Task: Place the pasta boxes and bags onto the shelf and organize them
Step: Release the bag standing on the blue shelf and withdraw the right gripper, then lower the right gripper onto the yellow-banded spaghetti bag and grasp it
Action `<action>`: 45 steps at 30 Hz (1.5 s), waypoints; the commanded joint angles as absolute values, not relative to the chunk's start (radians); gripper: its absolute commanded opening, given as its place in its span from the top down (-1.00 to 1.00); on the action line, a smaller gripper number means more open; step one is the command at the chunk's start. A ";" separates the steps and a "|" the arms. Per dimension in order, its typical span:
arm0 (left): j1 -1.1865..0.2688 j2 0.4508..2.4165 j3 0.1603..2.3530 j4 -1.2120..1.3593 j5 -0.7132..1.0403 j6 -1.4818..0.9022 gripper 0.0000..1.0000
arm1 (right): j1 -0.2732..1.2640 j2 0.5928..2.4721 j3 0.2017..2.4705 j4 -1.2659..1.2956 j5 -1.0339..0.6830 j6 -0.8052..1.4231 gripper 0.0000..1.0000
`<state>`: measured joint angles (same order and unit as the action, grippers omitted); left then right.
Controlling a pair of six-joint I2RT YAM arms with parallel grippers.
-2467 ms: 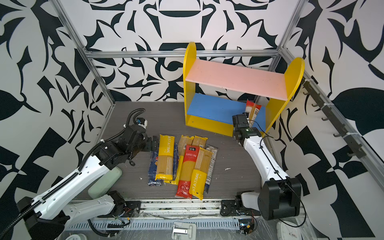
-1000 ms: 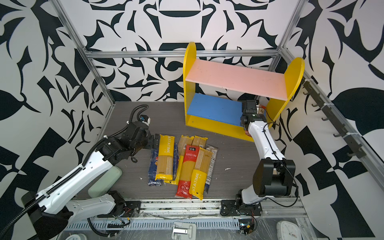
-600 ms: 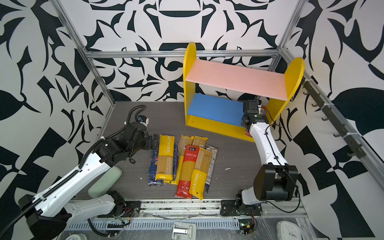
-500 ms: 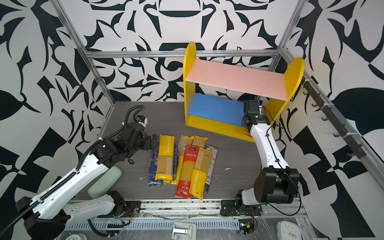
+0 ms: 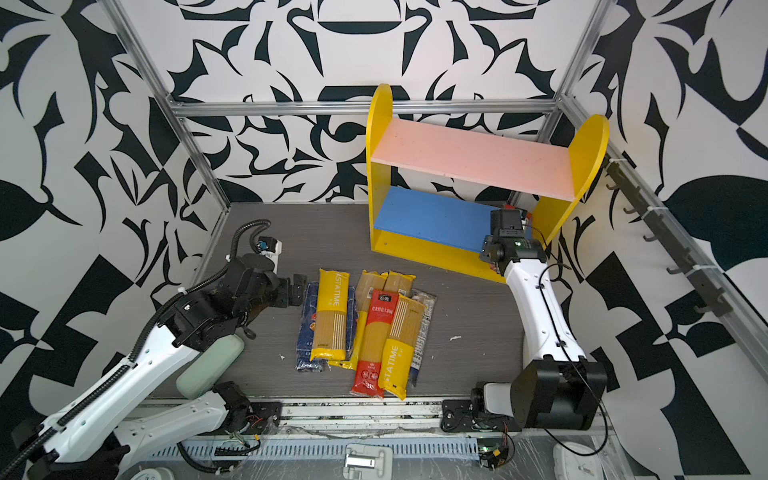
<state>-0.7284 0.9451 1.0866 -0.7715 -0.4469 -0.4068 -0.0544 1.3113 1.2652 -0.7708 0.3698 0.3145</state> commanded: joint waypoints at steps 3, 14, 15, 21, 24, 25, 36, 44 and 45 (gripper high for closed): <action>-0.724 0.906 1.074 -0.810 -0.464 -0.432 -0.98 | -0.021 1.234 1.268 -0.827 0.364 0.331 -0.61; -0.724 0.776 1.041 -0.905 -0.488 -0.472 -0.98 | 0.218 1.128 1.295 -1.018 0.412 0.420 -0.75; -0.724 0.763 1.036 -0.914 -0.492 -0.477 -0.98 | 0.268 1.118 1.281 -1.032 0.417 0.445 -0.79; -0.724 0.686 1.003 -0.971 -0.511 -0.504 -0.98 | 0.527 1.066 1.204 -1.073 0.454 0.603 -0.80; -0.724 0.653 0.986 -0.992 -0.499 -0.535 -0.98 | 0.614 1.046 1.158 -1.055 0.433 0.664 -0.80; -0.724 0.641 0.979 -0.996 -0.491 -0.547 -0.98 | 0.642 1.042 1.139 -1.046 0.425 0.680 -0.80; -0.725 0.572 0.881 -0.902 -0.315 -0.675 -0.98 | 0.984 1.106 0.922 -0.896 0.407 0.880 -0.74; -0.726 0.624 0.811 -0.690 -0.118 -0.731 -0.99 | 1.145 1.149 0.748 -0.686 0.398 1.007 -0.79; -0.726 0.627 0.794 -0.653 -0.088 -0.747 -0.98 | 1.164 1.157 0.731 -0.657 0.395 1.016 -0.80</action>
<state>-0.7273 0.6201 0.8238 -0.7631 -0.2016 -0.6926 1.1320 1.1515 0.7601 -0.7723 0.3946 0.9401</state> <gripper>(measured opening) 0.992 0.897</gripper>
